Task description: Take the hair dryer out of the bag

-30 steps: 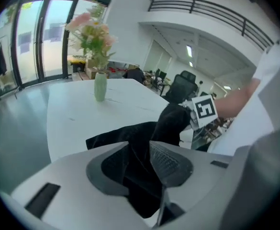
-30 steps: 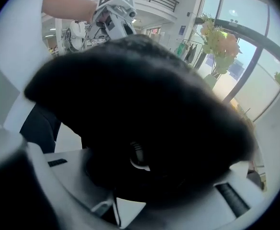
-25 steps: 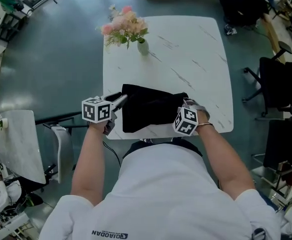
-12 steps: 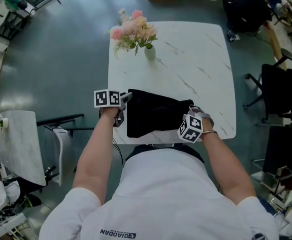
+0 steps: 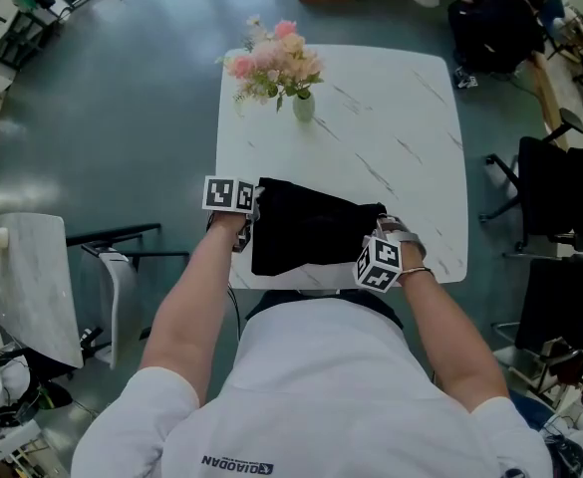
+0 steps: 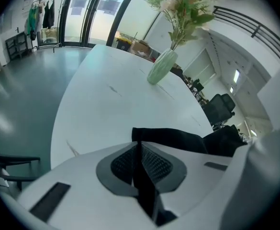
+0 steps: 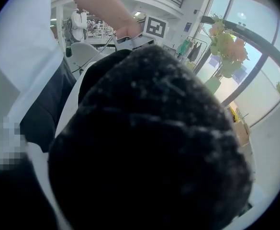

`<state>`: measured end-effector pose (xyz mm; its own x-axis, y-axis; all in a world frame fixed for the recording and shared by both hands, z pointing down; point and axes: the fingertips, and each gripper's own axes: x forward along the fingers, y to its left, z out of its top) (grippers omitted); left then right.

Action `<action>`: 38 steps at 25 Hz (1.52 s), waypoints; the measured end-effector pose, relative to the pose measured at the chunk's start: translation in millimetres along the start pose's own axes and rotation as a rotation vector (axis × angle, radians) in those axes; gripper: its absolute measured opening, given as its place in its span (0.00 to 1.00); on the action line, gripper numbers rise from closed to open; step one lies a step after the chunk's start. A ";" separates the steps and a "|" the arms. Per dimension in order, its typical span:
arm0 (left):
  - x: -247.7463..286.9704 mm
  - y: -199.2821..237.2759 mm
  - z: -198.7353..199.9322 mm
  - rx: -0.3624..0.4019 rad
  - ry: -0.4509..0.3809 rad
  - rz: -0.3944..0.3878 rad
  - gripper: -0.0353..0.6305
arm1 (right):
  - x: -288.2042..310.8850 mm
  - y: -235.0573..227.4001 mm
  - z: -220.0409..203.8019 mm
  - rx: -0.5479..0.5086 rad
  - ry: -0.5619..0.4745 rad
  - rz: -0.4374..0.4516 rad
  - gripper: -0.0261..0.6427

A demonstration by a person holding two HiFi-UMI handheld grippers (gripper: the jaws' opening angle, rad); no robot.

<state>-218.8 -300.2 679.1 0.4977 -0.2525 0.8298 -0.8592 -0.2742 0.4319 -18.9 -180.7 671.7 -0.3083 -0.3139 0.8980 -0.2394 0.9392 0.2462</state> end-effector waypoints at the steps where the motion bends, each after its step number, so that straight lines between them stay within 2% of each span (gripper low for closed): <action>1: -0.3 -0.5 -0.4 0.007 0.002 0.000 0.10 | 0.8 -1.9 -0.1 -0.011 0.008 -0.005 0.31; 3: -1.7 -1.1 -0.7 0.012 -0.007 0.003 0.09 | 1.5 -5.2 -0.9 -0.022 0.024 -0.002 0.24; 11: -33.2 19.7 -5.0 0.002 -0.127 0.067 0.09 | -3.0 -12.5 4.5 -0.085 0.028 0.003 0.21; 16: -47.7 42.4 -13.7 -0.042 -0.142 0.103 0.09 | -5.2 -15.7 4.1 -0.114 0.027 0.029 0.20; 28: -65.2 55.6 -17.8 -0.093 -0.190 0.119 0.09 | -26.4 -8.5 -41.3 0.026 0.066 0.015 0.20; 32: -75.1 43.8 -22.6 -0.101 -0.224 0.079 0.09 | -28.1 -4.8 -49.9 0.062 0.075 -0.002 0.20; 33: -79.0 37.4 -25.1 -0.090 -0.223 0.060 0.11 | -27.8 -5.7 -50.0 0.065 0.075 -0.005 0.21; 35: -86.4 24.4 -35.9 -0.066 -0.209 0.024 0.26 | -26.5 -7.6 -50.0 0.074 0.073 -0.007 0.21; 38: -91.5 9.3 -69.6 -0.037 -0.160 0.003 0.29 | -24.1 -6.2 -51.3 0.087 0.064 -0.011 0.21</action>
<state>-280.6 -215.1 631.8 0.5048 -0.3989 0.7655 -0.8632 -0.2394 0.4445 37.3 -171.8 667.2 -0.2461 -0.3120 0.9177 -0.3222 0.9193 0.2261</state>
